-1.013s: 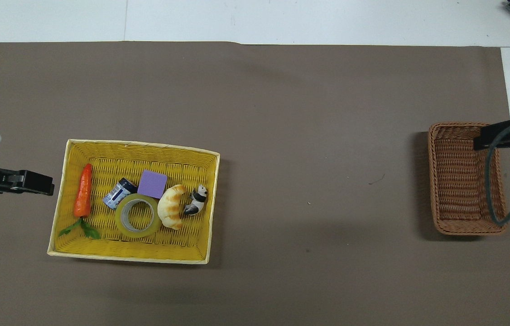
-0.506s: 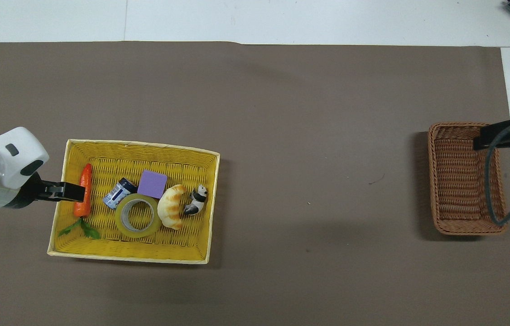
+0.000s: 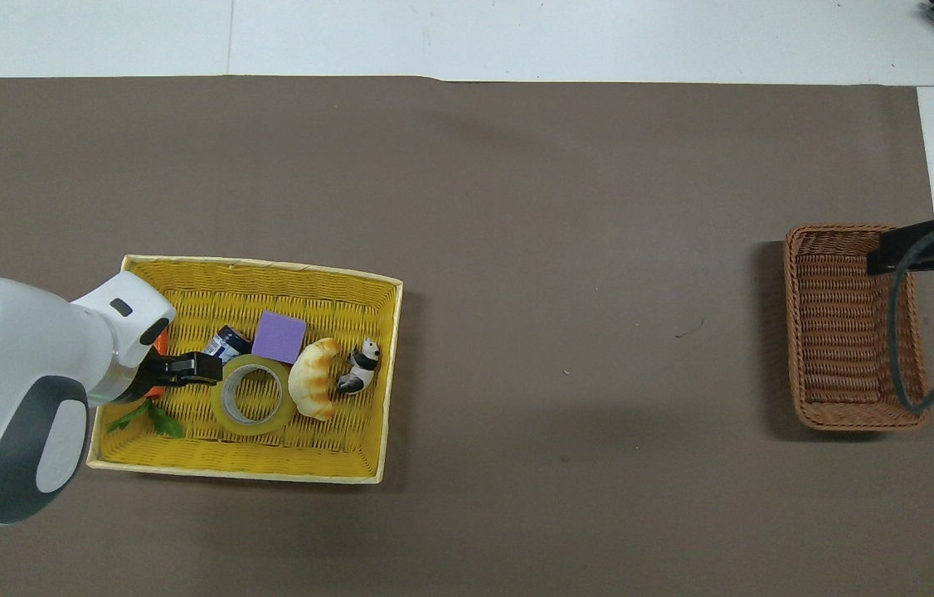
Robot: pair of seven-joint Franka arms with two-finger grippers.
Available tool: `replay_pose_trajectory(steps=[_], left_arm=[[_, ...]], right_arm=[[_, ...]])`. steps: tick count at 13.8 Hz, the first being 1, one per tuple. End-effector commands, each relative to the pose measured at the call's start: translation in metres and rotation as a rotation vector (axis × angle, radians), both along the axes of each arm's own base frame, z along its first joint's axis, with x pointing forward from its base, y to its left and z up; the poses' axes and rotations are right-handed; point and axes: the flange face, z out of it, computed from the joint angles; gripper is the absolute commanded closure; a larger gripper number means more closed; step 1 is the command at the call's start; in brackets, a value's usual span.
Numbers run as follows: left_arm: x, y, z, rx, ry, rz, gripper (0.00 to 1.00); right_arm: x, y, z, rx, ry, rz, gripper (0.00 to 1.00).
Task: Move tape to another basket
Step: 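Move the left gripper into the yellow tray toward the tape roll, then grasp the tape roll with the left gripper while the right gripper approaches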
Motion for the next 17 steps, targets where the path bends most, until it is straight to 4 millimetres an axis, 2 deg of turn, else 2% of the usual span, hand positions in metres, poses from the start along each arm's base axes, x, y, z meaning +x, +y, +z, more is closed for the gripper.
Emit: replay_pose_trajectory(steps=[1, 3, 4, 6, 7, 8, 9, 10, 11, 12, 15, 17], left_arm=[[-0.018, -0.001, -0.039, 0.001, 0.018, 0.071, 0.00], [-0.027, -0.004, -0.055, -0.019, 0.044, 0.120, 0.03], [-0.029, -0.005, -0.064, -0.035, 0.052, 0.144, 0.06], [-0.028, -0.006, -0.079, -0.042, 0.055, 0.182, 0.07], [-0.027, -0.007, -0.087, -0.045, 0.066, 0.197, 0.09], [-0.028, -0.007, -0.093, -0.052, 0.074, 0.208, 0.18], [-0.030, -0.006, -0.096, -0.053, 0.070, 0.210, 0.41], [-0.030, -0.007, -0.096, -0.054, 0.070, 0.206, 0.71], [-0.029, -0.008, -0.096, -0.055, 0.068, 0.198, 0.91], [-0.027, -0.008, -0.095, -0.057, 0.065, 0.195, 1.00], [-0.006, -0.007, -0.086, -0.064, 0.075, 0.192, 1.00], [0.009, -0.006, -0.060, -0.074, 0.101, 0.150, 1.00]], right_arm=[[-0.006, -0.003, 0.002, 0.001, 0.007, 0.018, 0.00], [-0.006, -0.003, 0.002, 0.001, 0.007, 0.018, 0.00], [-0.006, -0.003, 0.002, 0.001, 0.007, 0.018, 0.00], [-0.006, -0.003, 0.002, 0.001, 0.007, 0.018, 0.00], [-0.006, -0.003, 0.002, 0.001, 0.007, 0.018, 0.00], [-0.006, -0.003, 0.002, 0.001, 0.007, 0.018, 0.00], [-0.006, -0.003, 0.002, 0.001, 0.007, 0.018, 0.00], [-0.006, -0.003, 0.002, 0.001, 0.007, 0.018, 0.00], [-0.006, -0.003, 0.002, 0.001, 0.007, 0.018, 0.00], [-0.006, -0.003, 0.002, 0.001, 0.007, 0.018, 0.00], [-0.006, -0.003, 0.002, 0.001, 0.007, 0.018, 0.00], [-0.006, -0.003, 0.002, 0.001, 0.007, 0.019, 0.00]])
